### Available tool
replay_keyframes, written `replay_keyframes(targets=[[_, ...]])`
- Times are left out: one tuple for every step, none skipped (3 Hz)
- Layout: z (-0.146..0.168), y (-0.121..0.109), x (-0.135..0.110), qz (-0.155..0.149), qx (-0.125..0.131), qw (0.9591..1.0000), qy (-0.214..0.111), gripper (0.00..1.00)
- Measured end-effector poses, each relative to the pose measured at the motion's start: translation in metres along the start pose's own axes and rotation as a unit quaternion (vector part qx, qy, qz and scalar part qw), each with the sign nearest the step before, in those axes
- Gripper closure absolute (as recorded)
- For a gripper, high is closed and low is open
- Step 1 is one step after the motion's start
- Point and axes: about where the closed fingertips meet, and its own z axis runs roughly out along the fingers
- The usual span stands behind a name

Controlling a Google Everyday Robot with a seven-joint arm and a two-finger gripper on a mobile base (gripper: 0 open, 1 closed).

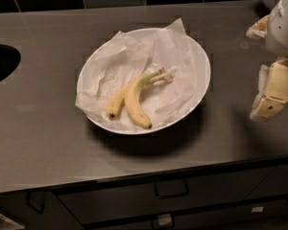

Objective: Pick banana from white bowl

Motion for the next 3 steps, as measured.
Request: replay_keyframes(targets=[[0.004,-0.005,-0.024,-0.041,-0.01,0.9991,-0.005,0.0],[0.013,-0.008,-0.054,-0.091,-0.024,0.9955,-0.01,0.0],[0.022,-0.013,-0.084,-0.136,-0.034,0.9898,-0.026,0.0]])
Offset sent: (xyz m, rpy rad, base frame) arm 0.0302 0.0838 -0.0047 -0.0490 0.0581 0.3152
